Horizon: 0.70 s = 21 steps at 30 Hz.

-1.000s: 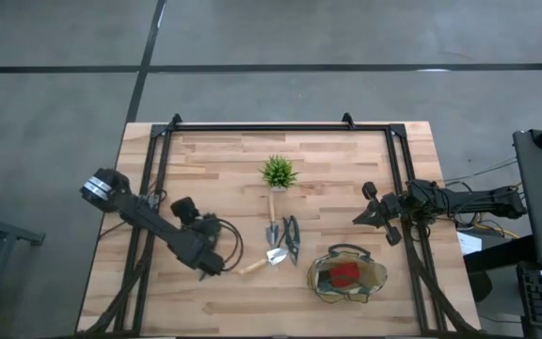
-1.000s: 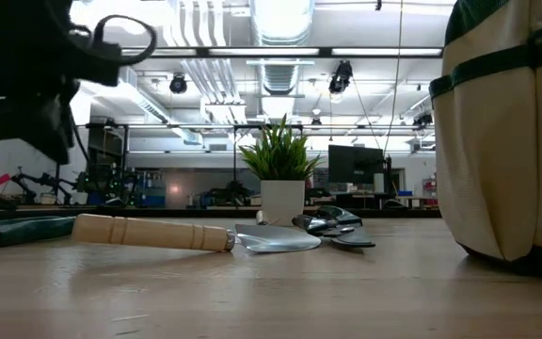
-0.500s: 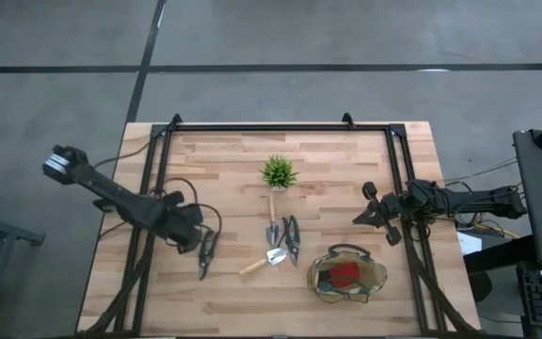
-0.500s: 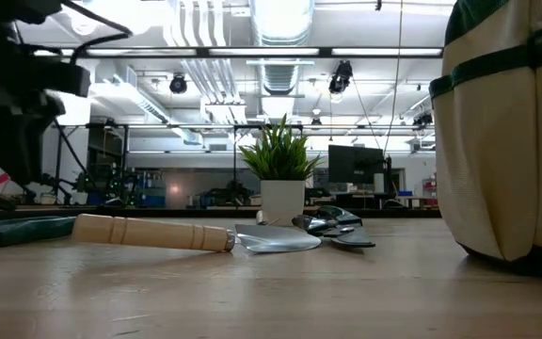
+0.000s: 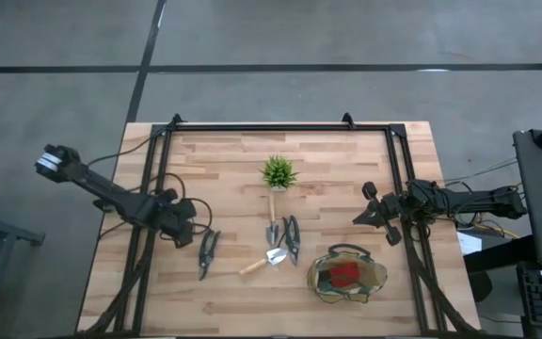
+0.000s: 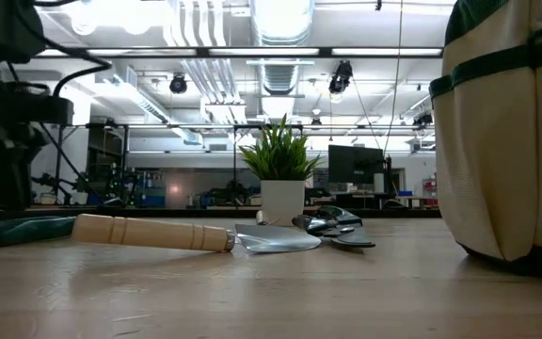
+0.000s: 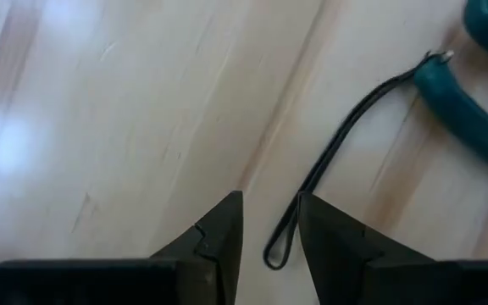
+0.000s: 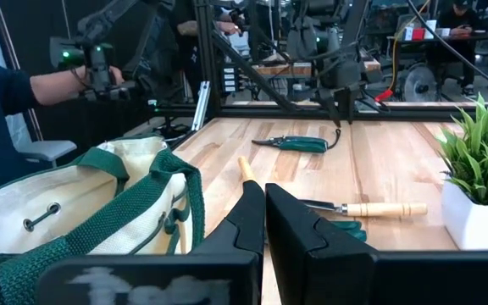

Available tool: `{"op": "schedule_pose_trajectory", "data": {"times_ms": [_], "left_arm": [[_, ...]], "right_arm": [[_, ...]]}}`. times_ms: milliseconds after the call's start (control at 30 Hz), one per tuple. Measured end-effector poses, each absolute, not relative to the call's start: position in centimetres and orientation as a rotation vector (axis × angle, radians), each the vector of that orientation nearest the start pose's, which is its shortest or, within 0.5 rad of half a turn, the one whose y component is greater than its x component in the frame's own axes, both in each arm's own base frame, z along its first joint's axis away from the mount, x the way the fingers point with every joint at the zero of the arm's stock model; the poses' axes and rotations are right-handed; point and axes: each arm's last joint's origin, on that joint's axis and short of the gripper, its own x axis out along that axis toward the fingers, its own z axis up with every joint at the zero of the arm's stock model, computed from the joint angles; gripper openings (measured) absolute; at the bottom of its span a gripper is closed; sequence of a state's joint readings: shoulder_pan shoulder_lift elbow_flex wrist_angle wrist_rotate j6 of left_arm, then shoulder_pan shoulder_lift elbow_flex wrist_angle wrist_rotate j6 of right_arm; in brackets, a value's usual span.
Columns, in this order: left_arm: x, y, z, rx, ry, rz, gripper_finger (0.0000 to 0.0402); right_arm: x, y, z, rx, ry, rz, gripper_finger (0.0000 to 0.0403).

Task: Pick & Place Garden tools in Gardening bag
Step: Put the green shear scissors into the green gardening bag

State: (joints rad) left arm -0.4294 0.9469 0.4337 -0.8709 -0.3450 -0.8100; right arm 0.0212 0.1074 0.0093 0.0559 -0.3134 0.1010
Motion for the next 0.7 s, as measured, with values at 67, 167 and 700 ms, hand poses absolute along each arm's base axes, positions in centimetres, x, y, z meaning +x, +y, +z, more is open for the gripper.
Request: {"op": "schedule_pose_trajectory", "data": {"times_ms": [67,167,700], "left_arm": [[11.8,-4.4,15.4,-0.175,1.207,0.435,0.0117],[11.8,-4.4,14.9,-0.17,1.23,0.412,0.0117],[11.6,-4.5,12.9,-0.186,1.24,0.379,0.0095]], "right_arm": [[10.2,1.1,16.3,0.106,0.059,0.332,0.0008],[10.2,1.1,16.3,0.107,0.059,0.332,0.0008],[10.2,1.1,16.3,0.107,0.059,0.332,0.0008]]}}
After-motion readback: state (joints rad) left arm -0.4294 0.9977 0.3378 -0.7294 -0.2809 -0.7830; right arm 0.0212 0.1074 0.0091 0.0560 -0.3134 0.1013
